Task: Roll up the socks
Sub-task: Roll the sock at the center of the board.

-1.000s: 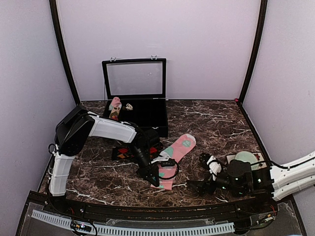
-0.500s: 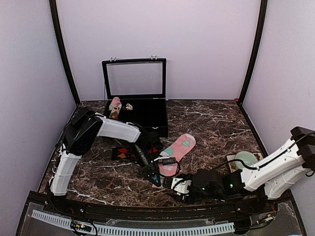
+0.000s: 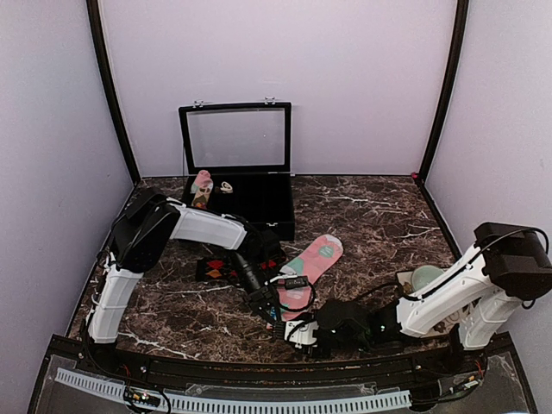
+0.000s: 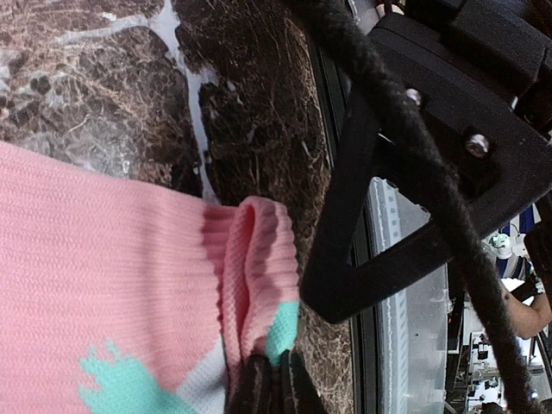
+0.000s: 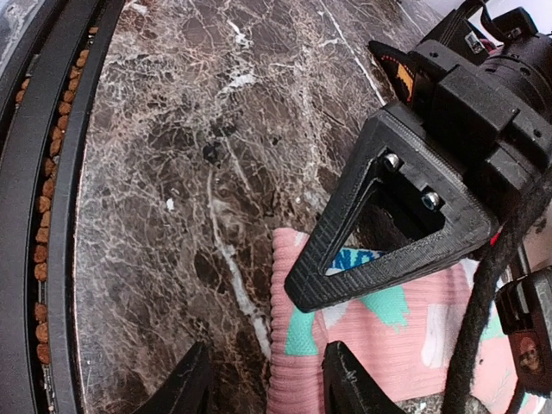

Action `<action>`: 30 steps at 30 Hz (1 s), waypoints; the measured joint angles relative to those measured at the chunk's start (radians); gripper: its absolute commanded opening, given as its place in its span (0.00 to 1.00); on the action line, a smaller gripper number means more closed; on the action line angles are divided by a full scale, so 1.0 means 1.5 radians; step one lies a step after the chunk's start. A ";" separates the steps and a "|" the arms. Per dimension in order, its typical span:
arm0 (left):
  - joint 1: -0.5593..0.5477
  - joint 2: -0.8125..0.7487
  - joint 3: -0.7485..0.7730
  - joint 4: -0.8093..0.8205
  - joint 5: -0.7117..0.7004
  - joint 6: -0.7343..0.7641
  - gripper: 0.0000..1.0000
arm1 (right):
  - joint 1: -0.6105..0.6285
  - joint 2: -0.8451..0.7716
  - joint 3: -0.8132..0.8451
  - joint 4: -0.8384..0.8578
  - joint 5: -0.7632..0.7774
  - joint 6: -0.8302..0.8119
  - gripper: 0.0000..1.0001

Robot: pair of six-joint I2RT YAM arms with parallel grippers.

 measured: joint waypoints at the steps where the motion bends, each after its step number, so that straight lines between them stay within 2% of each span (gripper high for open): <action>1: 0.000 0.000 0.000 0.000 0.000 0.000 0.07 | -0.003 0.005 0.000 0.003 -0.003 0.000 0.40; 10: 0.001 0.004 0.004 -0.018 0.006 0.017 0.08 | -0.021 0.030 -0.012 0.032 -0.013 0.016 0.33; 16: 0.002 0.009 0.012 -0.038 0.006 0.035 0.12 | -0.027 0.041 -0.024 0.064 -0.022 0.049 0.19; 18: 0.002 0.009 0.013 -0.042 0.008 0.039 0.18 | -0.030 0.042 -0.028 0.072 -0.026 0.060 0.12; 24: 0.006 0.009 0.017 -0.070 0.027 0.052 0.54 | -0.046 0.043 -0.031 0.082 -0.046 0.110 0.05; 30: 0.020 -0.030 -0.008 -0.054 0.022 0.044 0.59 | -0.077 0.043 -0.024 0.075 -0.091 0.171 0.00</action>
